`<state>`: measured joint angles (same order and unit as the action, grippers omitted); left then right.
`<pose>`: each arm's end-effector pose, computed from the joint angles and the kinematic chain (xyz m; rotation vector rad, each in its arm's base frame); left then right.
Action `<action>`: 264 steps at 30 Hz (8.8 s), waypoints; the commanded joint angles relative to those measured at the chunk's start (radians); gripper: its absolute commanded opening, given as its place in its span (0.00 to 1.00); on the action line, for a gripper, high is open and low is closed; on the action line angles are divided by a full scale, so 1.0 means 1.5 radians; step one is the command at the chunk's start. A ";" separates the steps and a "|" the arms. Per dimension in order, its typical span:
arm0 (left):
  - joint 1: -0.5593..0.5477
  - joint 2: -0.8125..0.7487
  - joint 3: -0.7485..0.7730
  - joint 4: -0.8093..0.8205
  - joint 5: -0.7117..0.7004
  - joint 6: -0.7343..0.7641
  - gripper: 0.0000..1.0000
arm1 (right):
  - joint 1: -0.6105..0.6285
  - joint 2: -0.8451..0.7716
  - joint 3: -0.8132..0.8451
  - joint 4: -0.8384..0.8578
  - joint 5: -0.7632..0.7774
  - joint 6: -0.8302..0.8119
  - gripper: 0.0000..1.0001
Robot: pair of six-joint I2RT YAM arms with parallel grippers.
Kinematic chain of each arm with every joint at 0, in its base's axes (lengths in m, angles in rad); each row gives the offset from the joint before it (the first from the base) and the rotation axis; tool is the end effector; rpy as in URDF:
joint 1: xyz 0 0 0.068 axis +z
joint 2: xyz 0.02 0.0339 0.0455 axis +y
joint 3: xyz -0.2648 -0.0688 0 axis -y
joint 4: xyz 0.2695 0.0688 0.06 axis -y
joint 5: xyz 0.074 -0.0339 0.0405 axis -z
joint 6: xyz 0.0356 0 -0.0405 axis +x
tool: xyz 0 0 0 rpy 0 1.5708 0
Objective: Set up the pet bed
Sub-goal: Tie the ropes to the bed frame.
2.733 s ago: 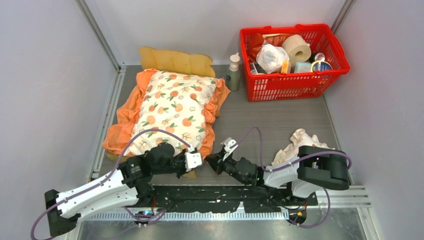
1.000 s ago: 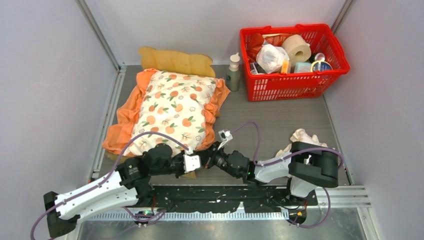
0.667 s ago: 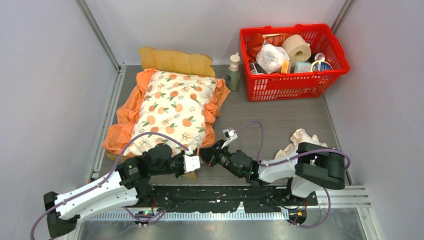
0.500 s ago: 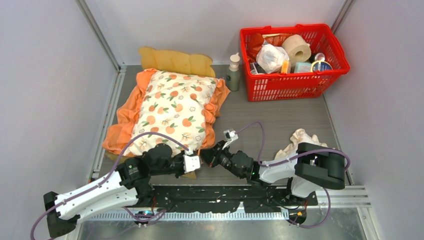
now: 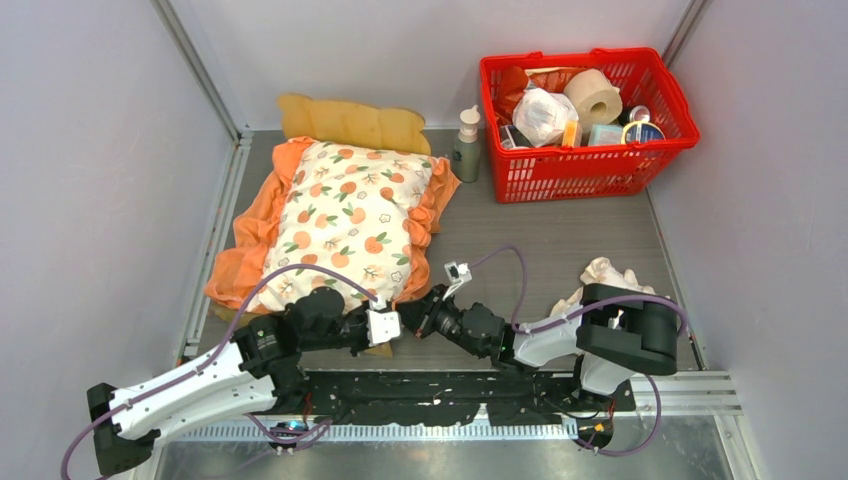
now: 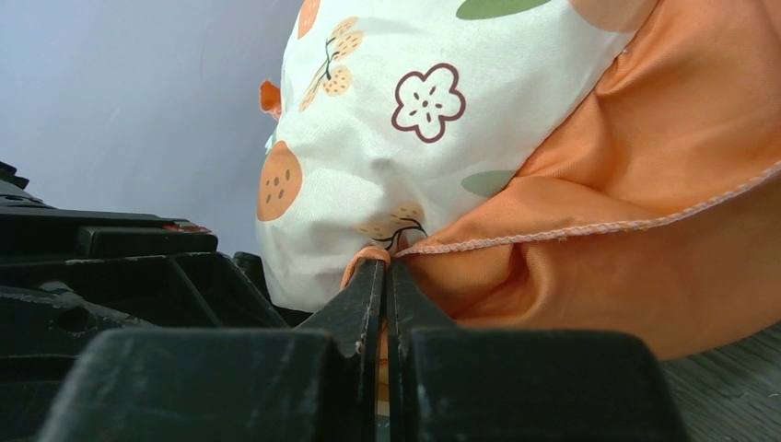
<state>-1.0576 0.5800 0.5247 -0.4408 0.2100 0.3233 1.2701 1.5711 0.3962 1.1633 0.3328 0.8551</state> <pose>0.0753 -0.1488 0.2518 1.4523 1.5491 -0.6617 0.0961 0.2707 0.1515 -0.0759 1.7640 1.3618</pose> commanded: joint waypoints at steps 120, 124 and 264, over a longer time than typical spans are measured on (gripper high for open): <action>-0.001 -0.040 0.018 0.040 -0.006 0.025 0.00 | 0.014 0.018 0.038 -0.075 0.008 0.057 0.05; -0.001 -0.039 0.018 0.037 -0.002 0.031 0.00 | 0.010 0.005 0.025 -0.067 0.004 0.047 0.05; 0.048 0.121 0.038 0.047 -0.080 0.034 0.00 | 0.074 -0.066 -0.002 -0.118 0.095 0.059 0.19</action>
<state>-0.9928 0.7574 0.5400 -0.4004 0.0761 0.3744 1.3724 1.4918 0.3893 0.9115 0.4484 0.9333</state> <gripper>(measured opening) 0.009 0.180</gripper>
